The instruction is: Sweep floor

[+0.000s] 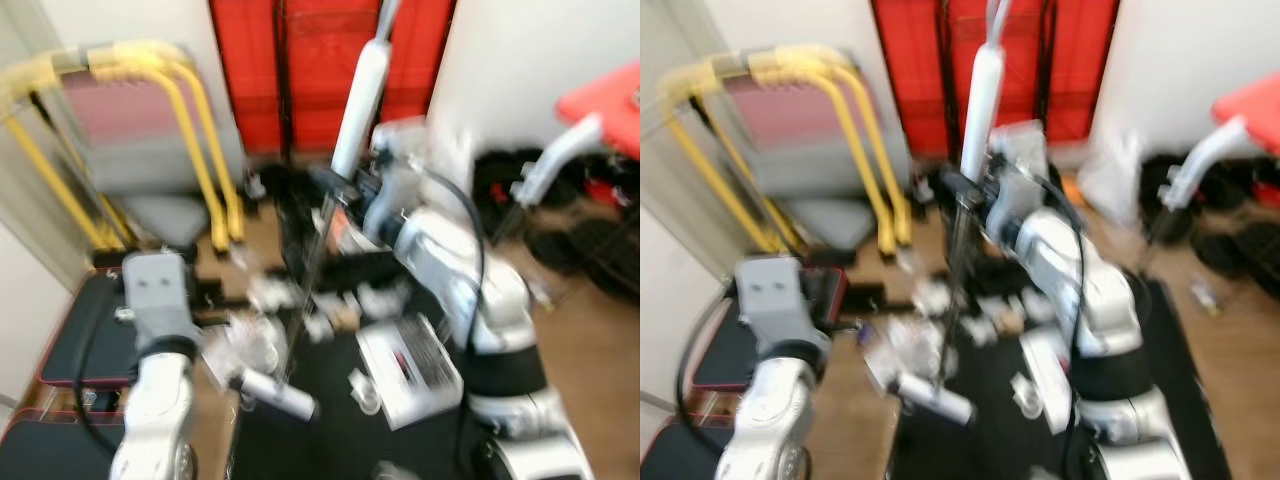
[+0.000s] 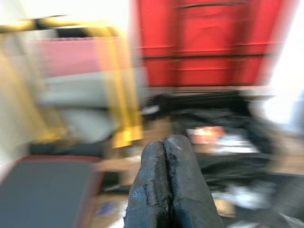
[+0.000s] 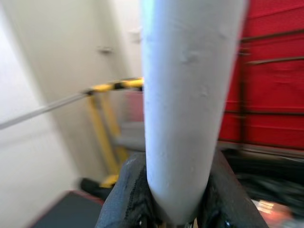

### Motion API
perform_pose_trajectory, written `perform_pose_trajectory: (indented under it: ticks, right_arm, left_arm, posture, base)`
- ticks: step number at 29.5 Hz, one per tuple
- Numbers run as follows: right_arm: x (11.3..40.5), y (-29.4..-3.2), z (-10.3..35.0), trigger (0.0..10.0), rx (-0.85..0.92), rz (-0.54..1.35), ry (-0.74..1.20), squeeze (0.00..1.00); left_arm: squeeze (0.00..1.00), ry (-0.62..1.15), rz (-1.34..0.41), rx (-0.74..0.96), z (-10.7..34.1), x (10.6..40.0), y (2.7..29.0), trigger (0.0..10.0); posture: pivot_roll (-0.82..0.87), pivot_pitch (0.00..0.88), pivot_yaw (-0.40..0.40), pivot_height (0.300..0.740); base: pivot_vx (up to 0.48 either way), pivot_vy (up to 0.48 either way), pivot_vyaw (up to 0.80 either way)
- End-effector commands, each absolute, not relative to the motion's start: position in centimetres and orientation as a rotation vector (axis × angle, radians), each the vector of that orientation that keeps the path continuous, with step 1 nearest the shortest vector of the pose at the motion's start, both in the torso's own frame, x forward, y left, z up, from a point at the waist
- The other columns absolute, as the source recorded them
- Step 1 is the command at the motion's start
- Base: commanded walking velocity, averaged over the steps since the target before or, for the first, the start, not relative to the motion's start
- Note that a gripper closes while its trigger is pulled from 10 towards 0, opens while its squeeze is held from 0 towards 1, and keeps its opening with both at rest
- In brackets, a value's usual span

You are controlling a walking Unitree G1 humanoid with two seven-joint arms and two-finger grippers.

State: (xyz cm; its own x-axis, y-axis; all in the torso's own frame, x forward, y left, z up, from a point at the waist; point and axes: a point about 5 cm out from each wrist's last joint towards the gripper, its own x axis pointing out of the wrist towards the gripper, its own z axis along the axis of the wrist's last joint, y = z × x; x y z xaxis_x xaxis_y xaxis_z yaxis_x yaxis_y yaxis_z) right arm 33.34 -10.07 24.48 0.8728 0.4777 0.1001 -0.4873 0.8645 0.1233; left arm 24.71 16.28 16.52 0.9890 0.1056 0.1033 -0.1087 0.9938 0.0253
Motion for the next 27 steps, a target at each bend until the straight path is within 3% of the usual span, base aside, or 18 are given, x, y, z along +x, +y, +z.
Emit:
perform_pose_trajectory:
  ticks: [1,5,19,27]
  right_arm:
    - [33.2,-9.7,25.5,10.0,0.136,0.509,-0.126,0.0]
    - [33.2,-9.6,25.2,10.0,0.138,0.505,-0.114,0.0]
    - [33.0,-9.3,24.6,10.0,0.25,0.503,-0.096,0.0]
    - [32.9,-9.1,24.1,10.0,0.282,0.481,-0.084,0.0]
  left_arm:
    - [0.0,-0.089,0.113,0.041,16.2,24.6,16.6,10.0]
    - [0.0,-0.09,0.111,0.04,16.2,24.7,16.6,10.0]
    - [0.0,-0.057,0.093,0.027,15.5,24.2,16.4,10.0]
    - [0.0,-0.052,0.077,0.025,15.4,24.0,16.2,10.0]
  posture:
    - [-0.12,0.081,-0.054,0.74]
    - [-0.12,0.082,-0.052,0.74]
    - [-0.11,0.089,-0.051,0.74]
    - [-0.11,0.09,-0.048,0.74]
  base:
    - [0.349,0.0,0.0]
    - [0.337,0.0,0.0]
    - [0.0,0.0,0.0]
    - [0.0,-0.292,0.0]
